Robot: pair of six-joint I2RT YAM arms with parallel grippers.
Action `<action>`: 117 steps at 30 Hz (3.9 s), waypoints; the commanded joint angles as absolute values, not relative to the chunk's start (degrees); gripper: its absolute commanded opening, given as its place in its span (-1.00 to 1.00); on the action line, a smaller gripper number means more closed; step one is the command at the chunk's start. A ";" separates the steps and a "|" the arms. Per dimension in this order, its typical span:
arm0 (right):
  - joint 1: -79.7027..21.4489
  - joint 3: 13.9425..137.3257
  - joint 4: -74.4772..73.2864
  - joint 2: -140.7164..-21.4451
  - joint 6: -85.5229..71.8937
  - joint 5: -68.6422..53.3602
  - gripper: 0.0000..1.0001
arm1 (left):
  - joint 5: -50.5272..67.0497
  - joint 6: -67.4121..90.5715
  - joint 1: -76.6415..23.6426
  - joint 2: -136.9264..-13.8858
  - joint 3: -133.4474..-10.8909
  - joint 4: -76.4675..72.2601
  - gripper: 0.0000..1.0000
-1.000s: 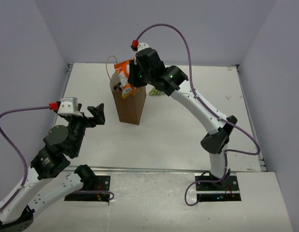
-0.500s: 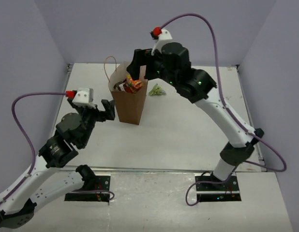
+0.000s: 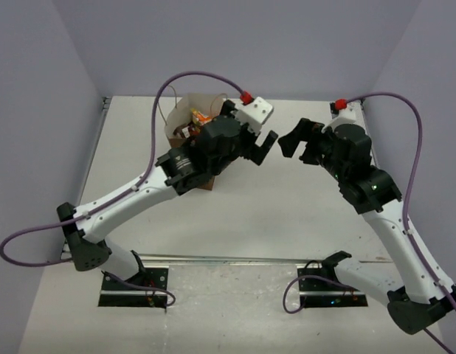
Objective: Place the snacks into the paper bag
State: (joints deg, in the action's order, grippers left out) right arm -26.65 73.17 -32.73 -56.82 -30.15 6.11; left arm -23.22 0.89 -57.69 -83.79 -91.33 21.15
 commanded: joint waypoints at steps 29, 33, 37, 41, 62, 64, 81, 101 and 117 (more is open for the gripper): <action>-22.94 51.86 -37.97 -30.67 -40.87 5.98 0.96 | -26.36 -14.94 -45.00 -143.61 -127.62 21.45 1.00; -22.94 51.77 -37.79 -30.93 -40.69 5.63 0.96 | -27.86 -15.29 -43.86 -145.72 -127.97 19.08 0.92; -22.94 51.59 -37.62 -31.03 -40.69 5.01 0.96 | -29.61 -15.82 -42.89 -147.21 -127.88 16.97 0.93; -22.94 51.33 -37.00 -31.38 -40.61 4.57 0.96 | -30.76 -16.00 -41.84 -148.44 -127.71 14.33 0.93; -22.94 51.15 -35.86 -28.31 -41.48 7.11 0.96 | -24.79 -14.77 -48.51 -131.51 -122.52 14.24 -1.00; -22.94 51.15 -36.21 -27.16 -41.92 8.43 0.96 | -21.91 -12.50 -49.65 -128.69 -121.04 14.33 -1.00; -22.94 47.72 -34.98 -15.82 -43.68 13.37 0.94 | -1.16 6.67 -50.71 -95.03 -101.98 7.32 -1.00; -22.94 44.30 -31.11 -19.07 -43.33 7.47 0.94 | 3.41 7.99 -33.58 -69.52 -84.29 6.33 -1.00; -22.94 44.21 -31.64 -19.34 -43.07 6.42 0.96 | 13.89 12.74 -22.68 -76.38 -80.78 3.61 -0.92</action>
State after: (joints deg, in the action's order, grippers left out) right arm -23.11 44.53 -33.36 -18.87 -43.27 7.53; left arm 11.16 11.09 -23.42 -76.60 -81.43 5.52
